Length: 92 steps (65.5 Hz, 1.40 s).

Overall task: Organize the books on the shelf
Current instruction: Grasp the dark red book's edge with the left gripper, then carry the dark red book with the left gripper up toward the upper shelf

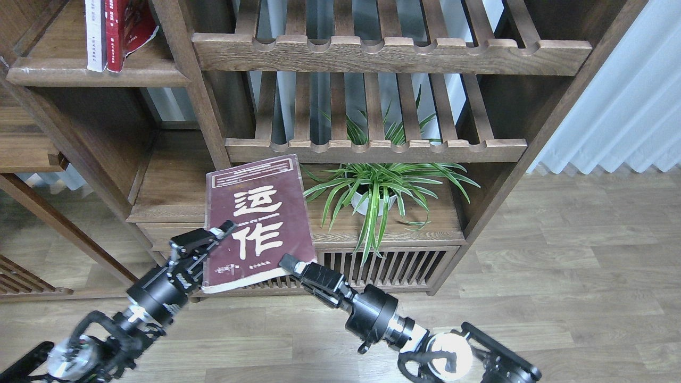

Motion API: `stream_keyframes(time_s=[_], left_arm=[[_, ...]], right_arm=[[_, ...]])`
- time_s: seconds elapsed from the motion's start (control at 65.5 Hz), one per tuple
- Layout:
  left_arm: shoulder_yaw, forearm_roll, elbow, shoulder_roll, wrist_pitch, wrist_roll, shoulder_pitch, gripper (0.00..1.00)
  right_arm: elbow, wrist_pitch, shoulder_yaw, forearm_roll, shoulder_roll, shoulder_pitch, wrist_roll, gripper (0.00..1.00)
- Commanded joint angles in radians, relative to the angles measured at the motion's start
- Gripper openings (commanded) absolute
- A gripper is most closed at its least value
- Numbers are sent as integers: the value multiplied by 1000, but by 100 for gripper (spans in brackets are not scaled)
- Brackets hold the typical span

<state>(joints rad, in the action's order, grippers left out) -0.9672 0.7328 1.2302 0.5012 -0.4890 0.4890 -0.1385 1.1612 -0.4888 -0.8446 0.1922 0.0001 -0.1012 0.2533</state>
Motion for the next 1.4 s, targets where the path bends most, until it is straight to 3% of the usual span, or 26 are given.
stream_keyframes(time_s=[0.0, 0.183, 0.259, 0.321, 0.763, 1.389], left_arm=[[2, -4, 12, 117, 0, 0, -1, 7], [-1, 10, 29, 289, 0, 0, 3, 7], [2, 11, 41, 365, 0, -58, 3, 8], [4, 11, 48, 404, 0, -79, 3, 8], [-99, 11, 178, 568, 0, -98, 3, 8], [-297, 8, 239, 741, 0, -93, 3, 8]], right_arm=[[-6, 0, -1, 0, 0, 2, 0, 100], [-8, 0, -1, 1, 0, 14, 0, 100], [-11, 0, 4, 0, 0, 14, 0, 100], [-11, 0, 10, 0, 0, 12, 1, 100], [-20, 0, -2, 3, 0, 17, -2, 100], [-35, 0, 6, -4, 0, 37, 12, 100]])
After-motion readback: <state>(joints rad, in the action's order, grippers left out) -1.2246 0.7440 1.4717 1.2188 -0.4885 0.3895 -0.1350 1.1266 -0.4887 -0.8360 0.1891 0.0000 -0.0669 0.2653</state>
